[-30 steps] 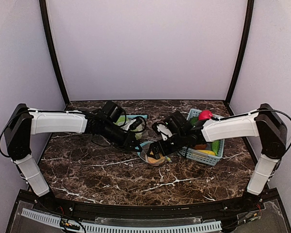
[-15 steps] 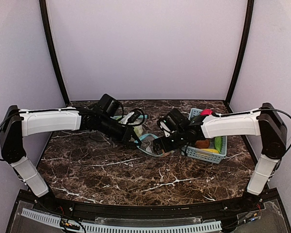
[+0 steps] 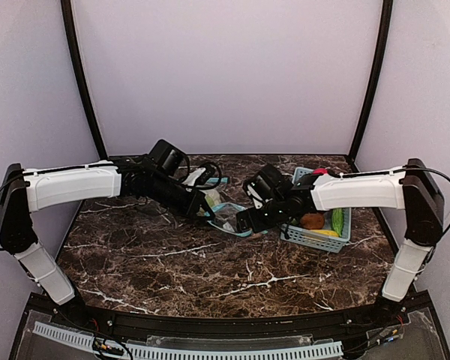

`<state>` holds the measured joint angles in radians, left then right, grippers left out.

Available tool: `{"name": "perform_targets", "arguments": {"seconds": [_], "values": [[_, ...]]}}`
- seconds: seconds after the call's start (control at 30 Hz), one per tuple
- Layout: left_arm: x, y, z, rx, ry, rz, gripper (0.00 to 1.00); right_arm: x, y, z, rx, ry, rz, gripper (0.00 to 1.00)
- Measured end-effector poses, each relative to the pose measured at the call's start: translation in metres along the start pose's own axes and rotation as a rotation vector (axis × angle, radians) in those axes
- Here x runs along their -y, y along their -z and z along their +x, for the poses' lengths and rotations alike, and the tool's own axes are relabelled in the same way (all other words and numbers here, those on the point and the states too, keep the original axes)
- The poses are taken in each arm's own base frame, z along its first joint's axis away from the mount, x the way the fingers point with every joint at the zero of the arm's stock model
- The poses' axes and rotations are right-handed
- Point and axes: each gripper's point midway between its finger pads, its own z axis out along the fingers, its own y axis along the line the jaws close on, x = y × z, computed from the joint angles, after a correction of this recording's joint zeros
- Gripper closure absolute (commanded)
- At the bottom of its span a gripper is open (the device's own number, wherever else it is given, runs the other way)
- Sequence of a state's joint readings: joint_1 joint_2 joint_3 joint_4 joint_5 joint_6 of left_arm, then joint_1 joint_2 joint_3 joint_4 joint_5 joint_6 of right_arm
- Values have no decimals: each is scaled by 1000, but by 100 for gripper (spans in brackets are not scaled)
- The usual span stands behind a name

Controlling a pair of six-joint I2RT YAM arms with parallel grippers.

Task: Place the food in the zip-top bag and seal the zipper
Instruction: Adjust the fake fruit in the zipper food storage bag, then pick up the fake fruit from the bin.

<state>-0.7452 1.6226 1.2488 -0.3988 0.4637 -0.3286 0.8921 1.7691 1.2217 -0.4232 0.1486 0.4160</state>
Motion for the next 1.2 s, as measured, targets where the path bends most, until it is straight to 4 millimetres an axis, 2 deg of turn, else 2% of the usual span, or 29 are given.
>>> {"name": "perform_targets", "arguments": {"seconds": [0.23,0.5,0.63,0.77,0.93,1.0,1.1,1.2], "values": [[5,-8,2,-13,19,36,99,-15,12,0,-11,47,-83,1],[-3,-33,16,-76,32,19,99,-40,53,-24,105,98,-205,1],[-4,-34,16,-75,25,11,99,-42,69,-25,144,106,-231,1],[-4,-34,15,-73,17,10,99,-36,95,-28,202,104,-236,1],[0,-30,11,-71,-28,17,99,-11,141,-36,319,64,-188,1],[4,-27,6,-63,-61,27,99,7,154,-36,345,29,-154,1],[6,-24,-1,-46,-109,44,99,49,158,-32,342,-49,-57,1],[3,-23,-4,-35,-134,50,99,90,153,-21,300,-128,43,1]]}}
